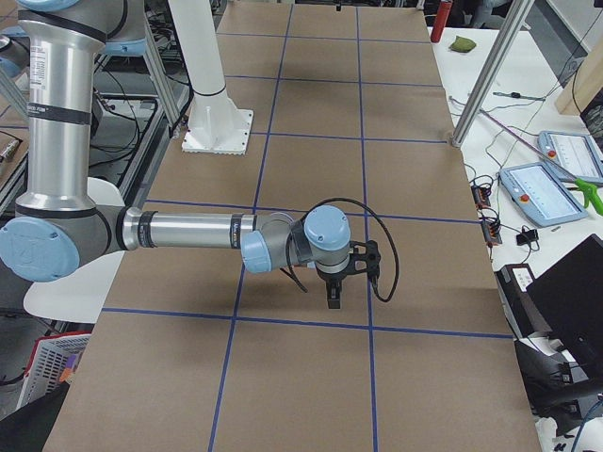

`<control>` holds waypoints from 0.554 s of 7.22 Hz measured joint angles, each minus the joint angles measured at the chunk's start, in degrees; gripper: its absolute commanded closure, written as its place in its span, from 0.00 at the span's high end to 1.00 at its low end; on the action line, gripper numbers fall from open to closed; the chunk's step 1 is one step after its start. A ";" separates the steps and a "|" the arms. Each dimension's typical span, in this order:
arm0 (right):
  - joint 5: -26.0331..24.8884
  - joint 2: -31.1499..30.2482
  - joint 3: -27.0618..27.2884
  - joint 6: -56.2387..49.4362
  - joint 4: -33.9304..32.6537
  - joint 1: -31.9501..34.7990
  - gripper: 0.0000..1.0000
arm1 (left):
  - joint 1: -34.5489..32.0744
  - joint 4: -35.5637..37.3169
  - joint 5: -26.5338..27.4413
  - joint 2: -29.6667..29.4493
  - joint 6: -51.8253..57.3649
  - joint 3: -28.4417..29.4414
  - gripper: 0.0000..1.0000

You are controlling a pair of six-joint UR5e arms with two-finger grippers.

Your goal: Place blue block between orange and purple blocks

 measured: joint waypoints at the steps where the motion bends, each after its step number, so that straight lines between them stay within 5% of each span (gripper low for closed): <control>1: -0.08 0.85 -1.12 -0.32 0.04 0.07 1.00 | -1.92 0.71 -1.54 0.40 2.14 1.15 1.00; 4: -0.25 -0.51 -0.89 -1.76 0.53 0.18 1.00 | -3.99 1.71 -2.36 1.68 2.01 1.84 1.00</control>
